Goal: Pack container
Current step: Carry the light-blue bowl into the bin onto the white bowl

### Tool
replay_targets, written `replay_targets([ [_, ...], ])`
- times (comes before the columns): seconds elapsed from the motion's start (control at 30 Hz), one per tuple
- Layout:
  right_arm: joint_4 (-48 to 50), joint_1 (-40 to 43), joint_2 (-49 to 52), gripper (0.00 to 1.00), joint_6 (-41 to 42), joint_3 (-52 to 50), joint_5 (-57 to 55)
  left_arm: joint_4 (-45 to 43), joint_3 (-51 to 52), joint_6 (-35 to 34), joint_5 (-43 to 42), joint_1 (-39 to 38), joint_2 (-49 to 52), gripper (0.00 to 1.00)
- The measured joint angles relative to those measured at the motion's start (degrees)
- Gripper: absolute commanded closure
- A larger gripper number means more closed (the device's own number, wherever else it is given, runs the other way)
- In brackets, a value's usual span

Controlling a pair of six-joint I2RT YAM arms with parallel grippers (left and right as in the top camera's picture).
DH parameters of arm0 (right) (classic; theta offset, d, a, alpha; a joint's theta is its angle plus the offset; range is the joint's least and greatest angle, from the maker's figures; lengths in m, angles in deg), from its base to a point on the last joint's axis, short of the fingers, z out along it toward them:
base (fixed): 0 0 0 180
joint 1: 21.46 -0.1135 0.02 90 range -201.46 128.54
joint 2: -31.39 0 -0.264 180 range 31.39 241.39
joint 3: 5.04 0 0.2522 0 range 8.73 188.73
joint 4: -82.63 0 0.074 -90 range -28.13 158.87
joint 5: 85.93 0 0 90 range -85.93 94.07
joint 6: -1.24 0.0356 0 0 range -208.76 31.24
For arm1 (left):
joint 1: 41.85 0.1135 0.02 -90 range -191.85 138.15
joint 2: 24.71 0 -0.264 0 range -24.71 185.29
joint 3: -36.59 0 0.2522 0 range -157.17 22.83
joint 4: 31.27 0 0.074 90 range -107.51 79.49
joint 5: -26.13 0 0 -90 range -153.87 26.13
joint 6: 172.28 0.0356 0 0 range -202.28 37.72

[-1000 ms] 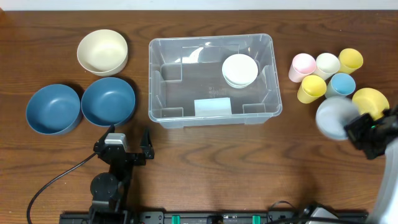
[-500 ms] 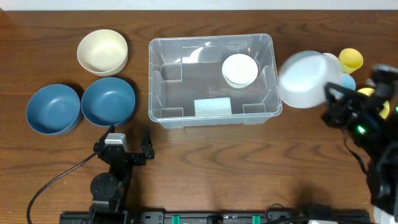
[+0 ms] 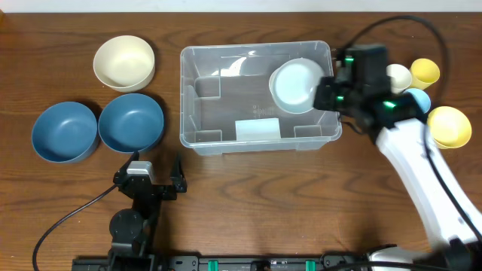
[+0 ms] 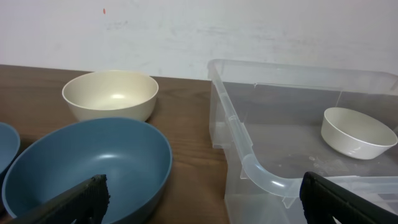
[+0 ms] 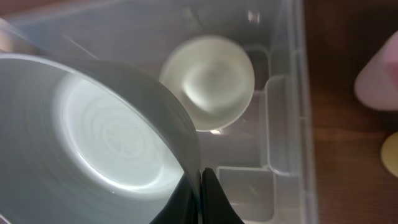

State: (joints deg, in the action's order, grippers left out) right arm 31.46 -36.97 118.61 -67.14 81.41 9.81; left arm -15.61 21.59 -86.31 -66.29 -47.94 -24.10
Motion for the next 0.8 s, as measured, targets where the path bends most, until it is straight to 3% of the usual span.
replay_targets([
  [0.33,5.9,-2.2,10.7,0.99,-0.7,0.0,-7.8,0.0,0.0,0.0,0.0,0.0,0.0,0.02],
  [0.8,13.1,-2.2,14.3,0.97,-0.9,0.1,-12.3,0.0,0.0,0.0,0.0,0.0,0.0,0.02],
])
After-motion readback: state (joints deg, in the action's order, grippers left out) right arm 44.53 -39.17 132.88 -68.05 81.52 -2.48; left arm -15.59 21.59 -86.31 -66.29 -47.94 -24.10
